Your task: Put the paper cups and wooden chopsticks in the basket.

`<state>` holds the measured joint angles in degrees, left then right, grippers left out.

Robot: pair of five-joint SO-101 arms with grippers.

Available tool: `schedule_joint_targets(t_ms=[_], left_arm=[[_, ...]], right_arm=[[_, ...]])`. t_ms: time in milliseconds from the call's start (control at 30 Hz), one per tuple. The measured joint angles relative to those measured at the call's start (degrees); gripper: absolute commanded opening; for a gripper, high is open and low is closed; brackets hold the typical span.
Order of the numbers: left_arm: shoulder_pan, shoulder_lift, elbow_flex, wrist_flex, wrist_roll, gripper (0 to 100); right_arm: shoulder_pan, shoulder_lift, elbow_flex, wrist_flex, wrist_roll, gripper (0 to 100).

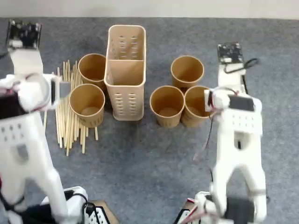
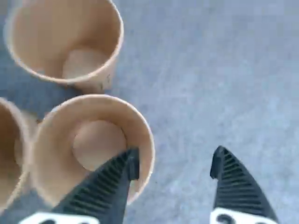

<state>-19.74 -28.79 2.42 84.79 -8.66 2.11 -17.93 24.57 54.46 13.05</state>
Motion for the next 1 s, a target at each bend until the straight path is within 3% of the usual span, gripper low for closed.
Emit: schedule_joint_targets(t_ms=[200,500,800,1000], left_arm=[[0.3,9.8,-3.9,1.1,0.0,29],[2.4,18.7,-2.5,-0.5,0.0,29],[5.0,25.1,-1.1,-2.7,0.0,29],[5.0,29.3,0.8,-2.7,0.0,22]], right_arm=[[-1.0,9.8,-4.1,-0.3,-0.4,24.9],[-2.1,10.7,-3.5,-1.0,-0.4,24.9],[-3.3,10.8,5.4,-8.4,-0.5,24.9],[-3.3,10.8,7.0,-9.5,-0.5,24.9]])
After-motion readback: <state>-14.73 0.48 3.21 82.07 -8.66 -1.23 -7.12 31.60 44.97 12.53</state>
